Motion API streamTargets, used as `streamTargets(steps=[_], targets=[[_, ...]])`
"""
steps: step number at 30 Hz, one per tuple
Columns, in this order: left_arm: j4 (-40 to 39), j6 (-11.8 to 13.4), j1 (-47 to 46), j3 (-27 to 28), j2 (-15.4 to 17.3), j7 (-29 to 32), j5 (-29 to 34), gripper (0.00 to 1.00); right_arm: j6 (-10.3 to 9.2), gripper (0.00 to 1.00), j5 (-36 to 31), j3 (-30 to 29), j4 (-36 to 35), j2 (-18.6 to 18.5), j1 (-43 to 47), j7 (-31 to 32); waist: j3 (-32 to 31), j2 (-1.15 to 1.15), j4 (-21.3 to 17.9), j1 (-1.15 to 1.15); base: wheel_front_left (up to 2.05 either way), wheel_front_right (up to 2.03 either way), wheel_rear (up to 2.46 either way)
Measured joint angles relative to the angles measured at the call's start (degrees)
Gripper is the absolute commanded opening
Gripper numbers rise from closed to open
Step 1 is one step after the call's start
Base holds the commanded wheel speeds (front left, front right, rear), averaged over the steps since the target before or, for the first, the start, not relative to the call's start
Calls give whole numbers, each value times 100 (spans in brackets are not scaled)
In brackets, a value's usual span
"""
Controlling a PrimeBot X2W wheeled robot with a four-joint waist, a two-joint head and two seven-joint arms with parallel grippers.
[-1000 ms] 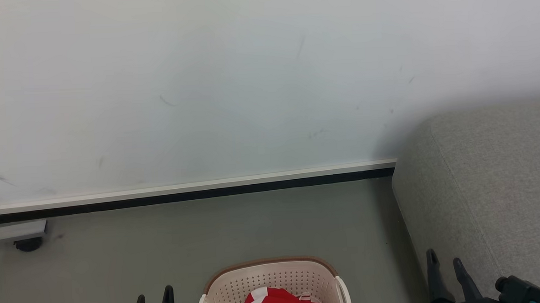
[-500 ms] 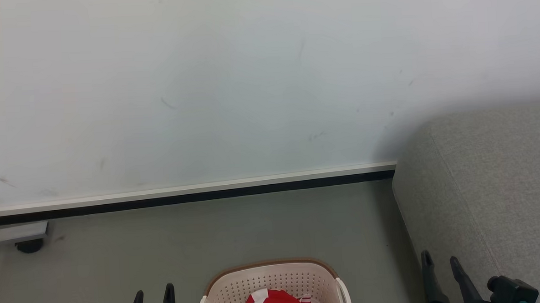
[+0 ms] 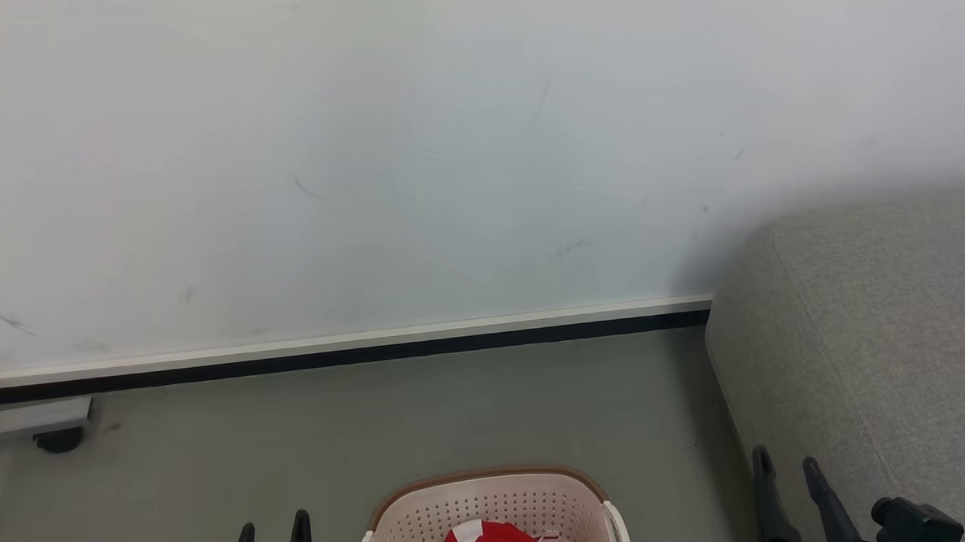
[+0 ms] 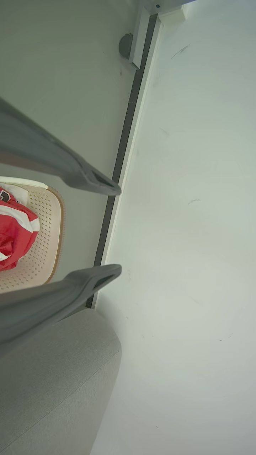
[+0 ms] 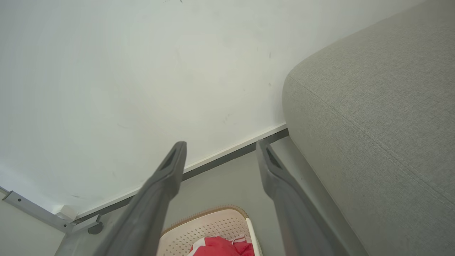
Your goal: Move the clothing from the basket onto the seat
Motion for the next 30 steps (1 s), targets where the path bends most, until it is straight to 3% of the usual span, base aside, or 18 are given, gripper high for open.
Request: streamTargets(steps=[18, 30], targets=[[68, 12, -2, -20, 2, -33, -1, 100, 0, 100, -126, 129, 112, -2, -59, -31, -25, 0, -22, 0, 0, 0, 0], [156, 7, -2, -40, 3, -33, 15, 100, 0, 100, -1268, 21, -22, -7, -46, 358, -61, 0, -13, 0, 0, 0, 0]])
